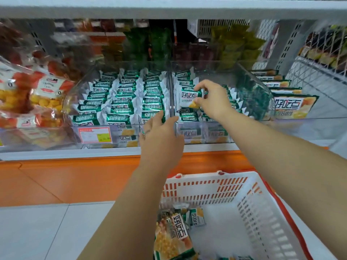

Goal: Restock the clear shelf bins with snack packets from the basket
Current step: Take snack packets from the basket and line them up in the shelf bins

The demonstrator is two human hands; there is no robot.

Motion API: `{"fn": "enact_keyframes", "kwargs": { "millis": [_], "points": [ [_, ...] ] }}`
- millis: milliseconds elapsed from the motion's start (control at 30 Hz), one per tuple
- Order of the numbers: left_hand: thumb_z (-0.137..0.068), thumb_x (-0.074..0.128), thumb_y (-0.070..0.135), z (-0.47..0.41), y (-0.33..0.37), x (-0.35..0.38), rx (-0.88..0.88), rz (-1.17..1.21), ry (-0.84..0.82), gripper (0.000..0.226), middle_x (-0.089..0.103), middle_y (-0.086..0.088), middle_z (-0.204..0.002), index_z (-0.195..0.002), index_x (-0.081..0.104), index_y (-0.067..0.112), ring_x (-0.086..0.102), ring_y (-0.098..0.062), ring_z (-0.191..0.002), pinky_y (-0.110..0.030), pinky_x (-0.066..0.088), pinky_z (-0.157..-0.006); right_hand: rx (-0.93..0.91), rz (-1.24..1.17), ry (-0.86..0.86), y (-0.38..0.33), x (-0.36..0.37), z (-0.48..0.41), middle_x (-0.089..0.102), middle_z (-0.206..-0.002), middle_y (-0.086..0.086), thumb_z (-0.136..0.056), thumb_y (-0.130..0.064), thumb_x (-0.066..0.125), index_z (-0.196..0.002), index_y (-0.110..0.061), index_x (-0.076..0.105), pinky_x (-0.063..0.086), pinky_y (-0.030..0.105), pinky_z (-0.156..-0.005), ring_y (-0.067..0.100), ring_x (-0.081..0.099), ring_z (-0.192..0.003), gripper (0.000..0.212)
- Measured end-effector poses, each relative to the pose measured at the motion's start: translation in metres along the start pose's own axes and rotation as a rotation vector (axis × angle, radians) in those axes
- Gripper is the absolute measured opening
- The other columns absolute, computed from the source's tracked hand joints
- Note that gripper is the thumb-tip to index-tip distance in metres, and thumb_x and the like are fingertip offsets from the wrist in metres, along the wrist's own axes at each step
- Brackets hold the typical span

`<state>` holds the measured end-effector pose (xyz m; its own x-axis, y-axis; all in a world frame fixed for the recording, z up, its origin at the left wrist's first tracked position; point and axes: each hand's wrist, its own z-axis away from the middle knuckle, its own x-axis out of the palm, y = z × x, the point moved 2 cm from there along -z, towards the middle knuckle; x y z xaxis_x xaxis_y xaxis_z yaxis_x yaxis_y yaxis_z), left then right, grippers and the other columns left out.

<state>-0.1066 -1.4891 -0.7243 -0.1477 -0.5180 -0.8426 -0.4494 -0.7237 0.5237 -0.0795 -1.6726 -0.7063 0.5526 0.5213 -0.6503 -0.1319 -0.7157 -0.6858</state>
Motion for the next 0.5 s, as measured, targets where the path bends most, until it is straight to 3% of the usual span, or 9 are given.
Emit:
{"fn": "enact_keyframes", "kwargs": {
  "millis": [133,233,400,500],
  "points": [
    [-0.095,0.055,0.028,-0.002,-0.002,0.0,-0.015,0.032,-0.003,0.052,0.014,-0.001,-0.158,-0.143,0.037,0.031,0.005,-0.026,-0.145,-0.056,0.016,-0.114,-0.016,0.121,-0.121,0.008,0.016,-0.02,0.052,-0.119,0.012,-0.088,-0.01,0.065,-0.113,-0.012,0.06,0.034,0.02,-0.075,0.024,0.053,-0.093,0.025],
    [-0.095,0.053,0.028,-0.002,-0.002,-0.001,-0.006,0.023,-0.004,0.05,0.015,0.0,-0.158,-0.143,0.038,0.03,0.005,-0.024,-0.145,-0.056,0.017,-0.114,-0.031,0.174,-0.157,0.012,0.022,-0.027,0.045,-0.115,0.013,-0.086,-0.01,0.068,-0.11,-0.014,0.062,0.043,0.028,-0.087,0.023,0.05,-0.082,0.025],
    [-0.095,0.053,0.031,0.0,0.0,0.0,-0.007,-0.008,-0.005,0.05,0.014,0.0,-0.158,-0.142,0.038,0.031,0.003,-0.022,-0.145,-0.055,0.016,-0.115,-0.009,0.245,-0.23,0.011,0.018,-0.023,0.038,-0.122,0.01,-0.088,-0.012,0.065,-0.122,-0.021,0.06,0.04,0.029,-0.098,0.023,0.046,-0.097,0.035],
    [-0.094,0.055,0.029,0.002,0.001,-0.001,-0.011,0.018,0.026,0.048,0.016,0.0,-0.157,-0.14,0.041,0.031,0.007,-0.023,-0.144,-0.053,0.016,-0.115,-0.048,0.214,-0.193,0.007,0.007,-0.009,0.038,-0.13,0.007,-0.09,-0.009,0.061,-0.132,-0.023,0.054,0.037,0.031,-0.106,0.022,0.042,-0.119,0.044]
  ]
}}
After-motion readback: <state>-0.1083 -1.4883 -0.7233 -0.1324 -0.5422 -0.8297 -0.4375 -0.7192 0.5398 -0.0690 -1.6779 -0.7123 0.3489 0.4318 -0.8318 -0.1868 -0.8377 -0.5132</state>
